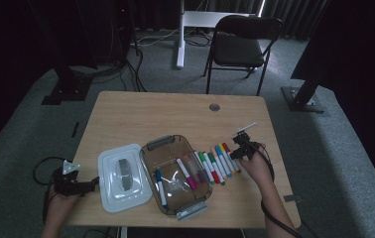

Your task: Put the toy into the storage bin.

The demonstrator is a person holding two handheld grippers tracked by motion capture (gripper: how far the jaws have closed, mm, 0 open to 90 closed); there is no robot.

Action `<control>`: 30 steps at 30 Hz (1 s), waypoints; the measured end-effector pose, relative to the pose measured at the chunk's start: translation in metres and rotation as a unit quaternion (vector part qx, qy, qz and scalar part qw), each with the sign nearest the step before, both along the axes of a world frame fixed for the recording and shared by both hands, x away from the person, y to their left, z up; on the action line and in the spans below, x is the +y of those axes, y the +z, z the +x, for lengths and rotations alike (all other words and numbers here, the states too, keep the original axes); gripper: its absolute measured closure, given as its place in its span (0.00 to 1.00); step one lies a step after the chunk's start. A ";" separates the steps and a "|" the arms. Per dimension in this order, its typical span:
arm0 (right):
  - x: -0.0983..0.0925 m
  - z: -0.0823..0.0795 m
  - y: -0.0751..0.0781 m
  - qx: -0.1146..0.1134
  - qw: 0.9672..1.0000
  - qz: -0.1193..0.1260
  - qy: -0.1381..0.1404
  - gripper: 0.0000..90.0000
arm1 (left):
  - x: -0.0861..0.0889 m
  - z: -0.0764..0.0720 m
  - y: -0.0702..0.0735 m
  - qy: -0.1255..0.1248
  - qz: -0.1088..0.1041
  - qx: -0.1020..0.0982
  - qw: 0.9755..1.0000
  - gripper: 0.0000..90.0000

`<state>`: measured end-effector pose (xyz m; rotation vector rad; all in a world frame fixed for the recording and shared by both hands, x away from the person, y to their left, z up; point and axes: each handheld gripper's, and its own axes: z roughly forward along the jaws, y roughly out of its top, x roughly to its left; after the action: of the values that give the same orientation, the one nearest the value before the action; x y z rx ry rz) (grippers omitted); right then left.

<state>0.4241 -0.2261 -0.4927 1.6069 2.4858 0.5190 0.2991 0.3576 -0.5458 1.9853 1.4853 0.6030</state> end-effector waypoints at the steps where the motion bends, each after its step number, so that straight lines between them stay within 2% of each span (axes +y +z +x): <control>1: 0.000 0.001 -0.001 0.000 1.000 -0.002 0.001 0.79 | 0.000 0.000 0.000 0.000 0.000 0.000 1.000 0.01; 10: 0.003 0.005 -0.012 0.012 1.000 -0.015 0.002 0.83 | 0.000 0.000 0.000 0.000 0.000 0.000 1.000 0.01; 21: 0.006 0.006 -0.016 0.007 0.999 -0.032 0.002 0.84 | 0.000 0.000 0.000 0.000 0.000 0.000 1.000 0.01; 24: 0.006 0.006 -0.016 0.009 1.000 -0.028 -0.001 0.85 | 0.000 0.000 0.000 0.000 0.000 0.000 1.000 0.01; 30: 0.001 0.004 -0.012 0.012 1.000 -0.004 -0.022 0.85 | 0.000 0.000 0.000 0.000 0.000 0.000 1.000 0.01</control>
<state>0.4285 -0.2256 -0.5047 1.6694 2.4607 0.4856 0.2991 0.3575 -0.5458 1.9851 1.4856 0.6031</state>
